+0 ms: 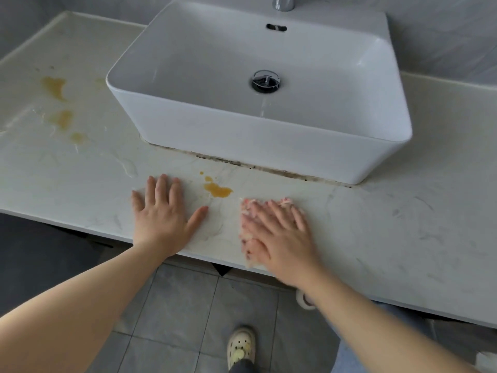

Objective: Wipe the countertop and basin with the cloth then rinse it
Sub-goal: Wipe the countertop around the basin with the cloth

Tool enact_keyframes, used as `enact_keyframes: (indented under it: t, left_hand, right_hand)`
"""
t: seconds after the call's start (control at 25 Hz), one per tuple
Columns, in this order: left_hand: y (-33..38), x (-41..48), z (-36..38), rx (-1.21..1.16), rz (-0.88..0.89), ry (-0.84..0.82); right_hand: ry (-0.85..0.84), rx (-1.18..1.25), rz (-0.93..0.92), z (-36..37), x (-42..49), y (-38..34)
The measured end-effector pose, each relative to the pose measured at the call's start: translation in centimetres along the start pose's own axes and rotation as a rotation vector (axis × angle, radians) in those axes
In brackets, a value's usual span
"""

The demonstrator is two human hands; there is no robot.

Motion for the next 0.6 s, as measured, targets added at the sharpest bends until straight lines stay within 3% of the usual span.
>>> enact_keyframes:
  t: [0.12, 0.2, 0.32, 0.4, 0.48, 0.56, 0.6]
  left_hand:
    - [0.0, 0.0, 0.0, -0.008, -0.006, 0.003]
    - [0.0, 0.0, 0.0, -0.015, -0.007, 0.017]
    - [-0.1, -0.1, -0.1, -0.04, -0.006, 0.026]
    - [0.0, -0.1, -0.2, -0.045, -0.007, 0.031]
    - [0.0, -0.2, -0.2, -0.047, -0.011, 0.039]
    - [0.0, -0.2, -0.2, -0.041, -0.013, 0.04]
    - [0.0, -0.2, -0.2, -0.045, -0.015, 0.044]
  right_hand:
    - [0.007, 0.143, 0.343, -1.0, 1.3, 7.1]
    - [0.049, 0.168, 0.494, -1.0, 1.5, 5.8]
    - [-0.012, 0.075, 0.107, 0.4, -0.3, -1.8]
    - [-0.02, -0.048, -0.003, 0.6, -0.8, 0.6]
    - [0.045, 0.068, 0.269, -0.9, 0.0, 6.7]
    - [0.066, 0.173, 0.576, -0.9, 0.6, 8.0]
    - [0.1, 0.183, 0.565, -1.1, 0.7, 5.8]
Point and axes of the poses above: each hand's wrist, its own x-axis towards the middle knuckle, its own z-axis out of the palm, y = z × x, the point moved 5 cm from there along x, towards the middle knuckle, and after that the axes turned 14 degrees about -y, right-handed, at the moved point
